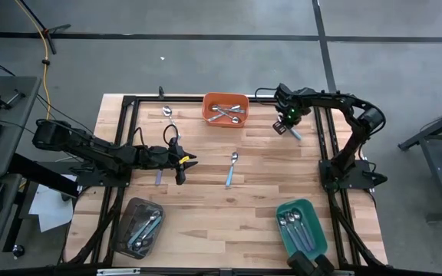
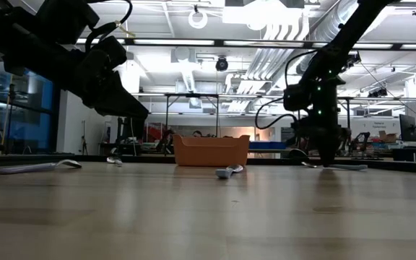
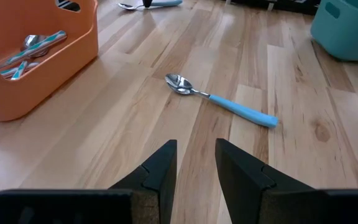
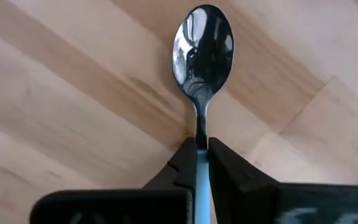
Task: Sort silverware by color (type)
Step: Put the top blue spoon into the black bin
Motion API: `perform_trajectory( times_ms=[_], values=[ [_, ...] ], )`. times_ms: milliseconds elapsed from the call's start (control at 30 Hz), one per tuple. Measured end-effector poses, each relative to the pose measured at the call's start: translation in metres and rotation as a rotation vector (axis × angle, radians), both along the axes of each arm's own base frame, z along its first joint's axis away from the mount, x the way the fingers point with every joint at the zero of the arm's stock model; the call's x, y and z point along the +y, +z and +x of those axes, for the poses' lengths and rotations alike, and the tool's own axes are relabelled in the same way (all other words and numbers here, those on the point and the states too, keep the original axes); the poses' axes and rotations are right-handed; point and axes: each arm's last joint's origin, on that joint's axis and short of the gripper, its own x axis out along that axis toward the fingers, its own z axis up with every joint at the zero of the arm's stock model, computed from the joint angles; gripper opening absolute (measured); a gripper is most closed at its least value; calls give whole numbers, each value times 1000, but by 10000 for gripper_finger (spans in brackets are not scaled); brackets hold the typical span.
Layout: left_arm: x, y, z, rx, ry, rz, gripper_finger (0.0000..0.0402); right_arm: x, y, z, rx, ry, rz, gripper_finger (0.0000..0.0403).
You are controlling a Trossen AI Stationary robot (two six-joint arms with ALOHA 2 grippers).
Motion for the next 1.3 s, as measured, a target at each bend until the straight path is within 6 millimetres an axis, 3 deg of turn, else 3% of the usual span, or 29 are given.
perform_trajectory(
  times_ms=[267,467,600,767,933,1167,1300],
  values=[
    [0,0,0,0,0,0,104,5,16,-2,-62,27,6,5],
    [0,0,0,-1,0,0,104,15,51,-5,-182,42,-76,3],
    [0,0,0,-1,1,-2,104,32,81,3,-315,95,-186,2],
    [0,1,0,-15,8,-19,104,65,111,28,-497,214,-311,1],
    [-1,2,6,-76,-25,-41,104,99,127,60,-636,336,-431,1],
    [-3,-2,20,-183,-59,-20,104,148,134,112,-886,530,-555,1],
    [-4,-1,25,-257,-106,10,104,170,122,141,-985,611,-575,0]
  ],
)
